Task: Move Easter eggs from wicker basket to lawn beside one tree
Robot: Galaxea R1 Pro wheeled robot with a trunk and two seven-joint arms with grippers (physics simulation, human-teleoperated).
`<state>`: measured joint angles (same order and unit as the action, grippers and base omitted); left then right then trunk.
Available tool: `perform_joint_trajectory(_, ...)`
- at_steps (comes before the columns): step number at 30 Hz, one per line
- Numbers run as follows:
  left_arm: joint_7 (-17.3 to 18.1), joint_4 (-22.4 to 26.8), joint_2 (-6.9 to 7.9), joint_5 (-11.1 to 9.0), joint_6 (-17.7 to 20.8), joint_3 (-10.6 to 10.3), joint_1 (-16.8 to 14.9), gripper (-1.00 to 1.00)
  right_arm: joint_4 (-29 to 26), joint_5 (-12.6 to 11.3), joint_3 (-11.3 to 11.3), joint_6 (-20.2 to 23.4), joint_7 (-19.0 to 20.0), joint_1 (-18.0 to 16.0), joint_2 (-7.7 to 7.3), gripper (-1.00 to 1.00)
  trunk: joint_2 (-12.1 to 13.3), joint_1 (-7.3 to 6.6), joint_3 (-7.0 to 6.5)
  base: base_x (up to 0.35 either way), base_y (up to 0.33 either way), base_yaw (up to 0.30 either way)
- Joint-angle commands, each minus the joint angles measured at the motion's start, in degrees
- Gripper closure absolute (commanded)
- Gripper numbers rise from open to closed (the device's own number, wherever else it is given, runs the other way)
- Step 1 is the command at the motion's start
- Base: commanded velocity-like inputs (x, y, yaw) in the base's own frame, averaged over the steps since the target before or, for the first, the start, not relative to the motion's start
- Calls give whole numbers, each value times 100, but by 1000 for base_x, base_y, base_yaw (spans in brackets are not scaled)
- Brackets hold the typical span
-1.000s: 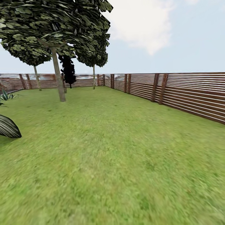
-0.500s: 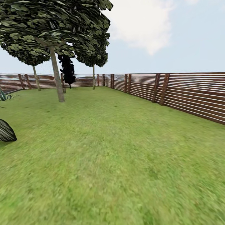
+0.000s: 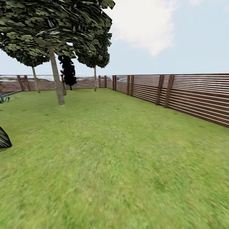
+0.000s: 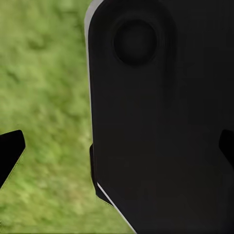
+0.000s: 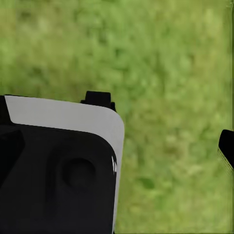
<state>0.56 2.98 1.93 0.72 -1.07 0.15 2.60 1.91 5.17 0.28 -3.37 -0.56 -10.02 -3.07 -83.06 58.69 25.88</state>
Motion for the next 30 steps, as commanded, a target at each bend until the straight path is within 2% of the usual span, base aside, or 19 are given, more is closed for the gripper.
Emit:
perform_joint_trajectory(1, 6, 10, 1, 7, -8, 2, 4, -100, 20, 54, -1, -33, -6, -9, -1, -100, -2, 4, 5, 337, 0, 0)
perform_joint_trajectory(30, 22, 12, 1, -2, -16, 2, 4, -100, 20, 54, 7, -41, -5, -9, -1, -100, -2, 4, 5, 338, 0, 0)
